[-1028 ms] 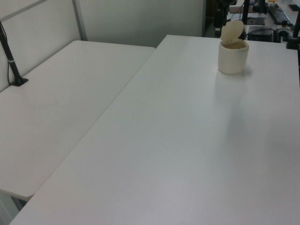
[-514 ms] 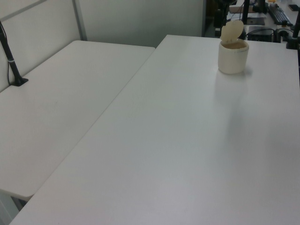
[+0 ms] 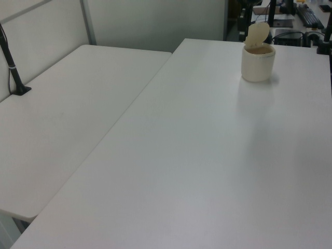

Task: Close the trash bin

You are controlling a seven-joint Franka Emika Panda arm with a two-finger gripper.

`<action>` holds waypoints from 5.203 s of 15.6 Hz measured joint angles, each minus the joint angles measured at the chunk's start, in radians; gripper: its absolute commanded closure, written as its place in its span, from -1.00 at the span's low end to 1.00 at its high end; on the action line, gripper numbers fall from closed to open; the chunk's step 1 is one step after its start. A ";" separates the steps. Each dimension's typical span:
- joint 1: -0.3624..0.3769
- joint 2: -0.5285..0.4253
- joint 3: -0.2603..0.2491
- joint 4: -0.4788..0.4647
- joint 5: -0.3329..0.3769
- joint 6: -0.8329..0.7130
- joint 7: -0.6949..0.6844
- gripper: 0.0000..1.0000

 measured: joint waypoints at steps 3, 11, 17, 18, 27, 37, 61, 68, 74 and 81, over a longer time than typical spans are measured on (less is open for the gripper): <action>0.000 0.000 0.000 0.000 0.000 0.000 -0.001 1.00; -0.047 0.001 -0.004 0.000 0.000 0.013 -0.002 1.00; -0.283 0.031 -0.047 -0.001 0.000 0.210 0.004 1.00; -0.306 0.038 -0.065 -0.001 0.000 0.238 0.006 1.00; -0.447 0.138 -0.152 -0.004 -0.001 0.488 0.007 1.00; -0.454 0.187 -0.140 -0.052 -0.001 0.535 -0.002 1.00; -0.363 0.216 -0.137 -0.170 -0.001 0.466 -0.100 1.00; -0.274 0.193 -0.127 0.031 0.006 0.174 -0.100 1.00; -0.180 0.090 -0.121 0.066 0.038 0.086 -0.100 1.00; 0.013 0.039 -0.115 0.065 0.038 0.007 -0.085 1.00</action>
